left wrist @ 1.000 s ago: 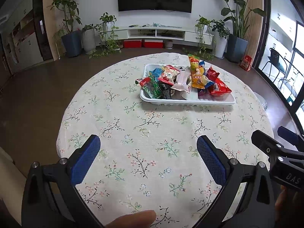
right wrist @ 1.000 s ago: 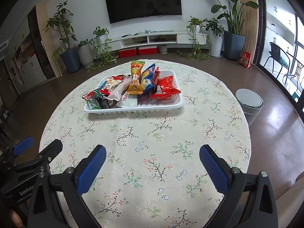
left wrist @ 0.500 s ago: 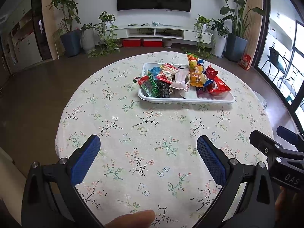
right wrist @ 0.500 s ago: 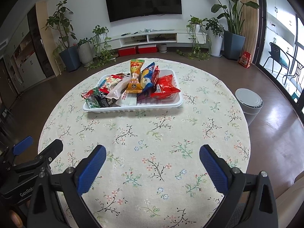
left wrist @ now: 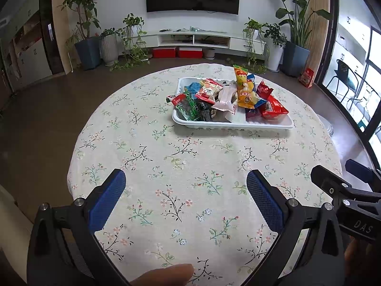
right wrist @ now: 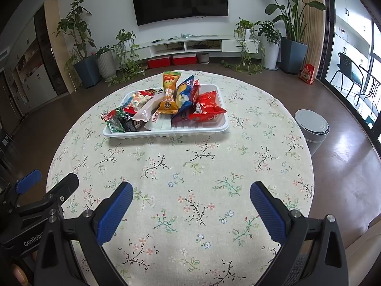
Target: Organize snacks
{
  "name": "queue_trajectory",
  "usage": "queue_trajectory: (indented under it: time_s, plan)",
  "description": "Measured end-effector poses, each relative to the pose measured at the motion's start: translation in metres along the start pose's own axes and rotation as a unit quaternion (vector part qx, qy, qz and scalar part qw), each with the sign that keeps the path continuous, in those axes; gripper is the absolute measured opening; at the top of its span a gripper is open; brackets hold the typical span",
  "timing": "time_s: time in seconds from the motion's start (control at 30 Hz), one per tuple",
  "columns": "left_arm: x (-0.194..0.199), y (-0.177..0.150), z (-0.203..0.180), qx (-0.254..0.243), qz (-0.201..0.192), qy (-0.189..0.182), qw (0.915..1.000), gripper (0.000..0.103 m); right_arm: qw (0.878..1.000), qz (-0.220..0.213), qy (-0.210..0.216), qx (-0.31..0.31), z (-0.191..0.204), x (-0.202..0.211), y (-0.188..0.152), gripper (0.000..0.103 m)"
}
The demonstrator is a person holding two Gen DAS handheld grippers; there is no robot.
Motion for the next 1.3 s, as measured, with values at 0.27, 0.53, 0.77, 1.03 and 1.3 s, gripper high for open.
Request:
queue_trajectory:
  time_s: [0.27, 0.53, 0.77, 1.03, 1.3]
  plan:
    - [-0.0007, -0.0006, 0.0002, 0.0, 0.001, 0.0, 1.0, 0.103, 1.0, 0.005, -0.003, 0.002, -0.001, -0.0015, -0.0018, 0.101]
    - [-0.0012, -0.001, 0.0008, 0.001, 0.001, 0.0, 1.0, 0.103, 1.0, 0.007, -0.005, 0.003, -0.0018, -0.0017, -0.002, 0.101]
    - [-0.0016, -0.0017, 0.0007, 0.001, 0.002, -0.001, 1.0, 0.103, 1.0, 0.008, -0.005, 0.003, -0.002, -0.0022, -0.0019, 0.101]
    - [-0.0044, -0.0058, 0.0, 0.002, 0.005, -0.001, 1.0, 0.103, 1.0, 0.008, -0.006, 0.003, -0.0017, -0.0023, -0.0018, 0.101]
    - [-0.0056, -0.007, -0.0003, 0.003, 0.007, -0.003, 1.0, 0.103, 1.0, 0.011, -0.006, 0.002, -0.003, -0.0029, -0.0048, 0.101]
Point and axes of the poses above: each gripper's, at about its wrist camera, not at the fingertips, and x roughly against the way its jaws point, z to its left, y to its top, the point moved 1 cm from there along -x, roughly the way its jaws point, and after that the axes turned 1 degree about -z, right-handed, at the moved point
